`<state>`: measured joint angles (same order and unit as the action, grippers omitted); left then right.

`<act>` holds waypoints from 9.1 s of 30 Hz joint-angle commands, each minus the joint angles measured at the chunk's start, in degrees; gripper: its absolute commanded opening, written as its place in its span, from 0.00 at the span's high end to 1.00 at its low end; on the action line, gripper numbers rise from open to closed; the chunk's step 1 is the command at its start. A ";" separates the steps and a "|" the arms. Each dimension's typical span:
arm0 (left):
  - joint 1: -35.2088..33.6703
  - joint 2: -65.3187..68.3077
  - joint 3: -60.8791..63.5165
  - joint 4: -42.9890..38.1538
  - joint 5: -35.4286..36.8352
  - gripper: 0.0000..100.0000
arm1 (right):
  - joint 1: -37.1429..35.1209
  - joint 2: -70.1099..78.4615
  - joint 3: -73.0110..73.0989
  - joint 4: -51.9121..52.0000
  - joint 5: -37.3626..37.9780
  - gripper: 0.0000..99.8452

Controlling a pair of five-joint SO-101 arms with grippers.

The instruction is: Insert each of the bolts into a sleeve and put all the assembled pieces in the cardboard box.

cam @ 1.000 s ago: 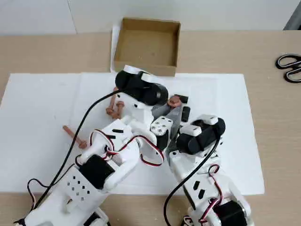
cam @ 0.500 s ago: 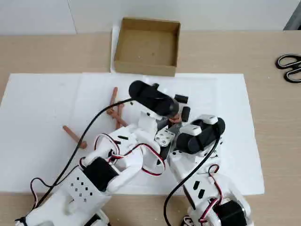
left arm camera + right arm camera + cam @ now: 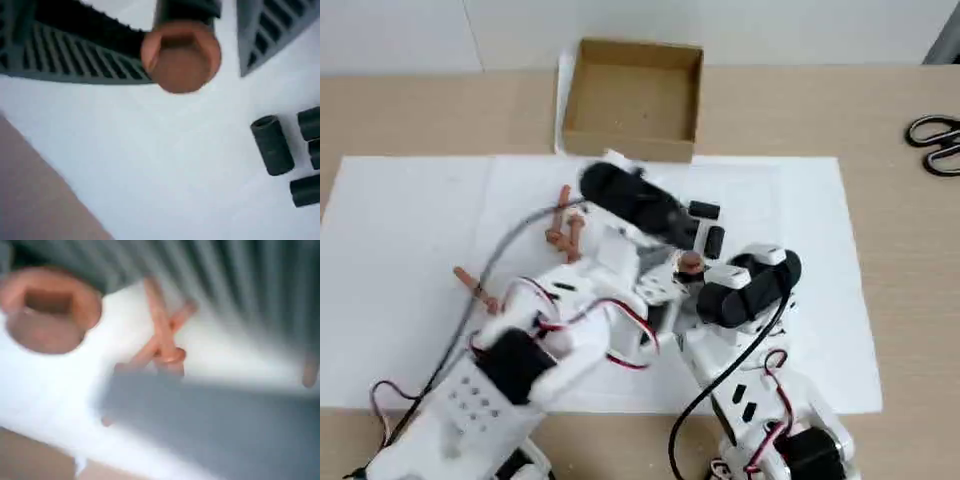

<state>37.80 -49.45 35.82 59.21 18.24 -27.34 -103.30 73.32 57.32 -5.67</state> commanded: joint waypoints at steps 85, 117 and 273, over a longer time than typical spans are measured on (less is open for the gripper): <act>-31.82 -1.23 -18.86 34.73 -0.35 0.73 | 12.18 104.48 -108.57 11.65 6.95 0.76; -32.00 -1.23 -18.77 35.96 -0.26 0.73 | 14.64 86.99 -42.11 -13.93 -18.90 0.76; -31.82 -1.14 -18.42 35.96 -0.44 0.73 | 19.74 87.34 -62.15 11.82 -3.43 0.92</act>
<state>5.89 -49.98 17.63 94.90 18.15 -8.44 -20.57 23.91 61.19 -11.03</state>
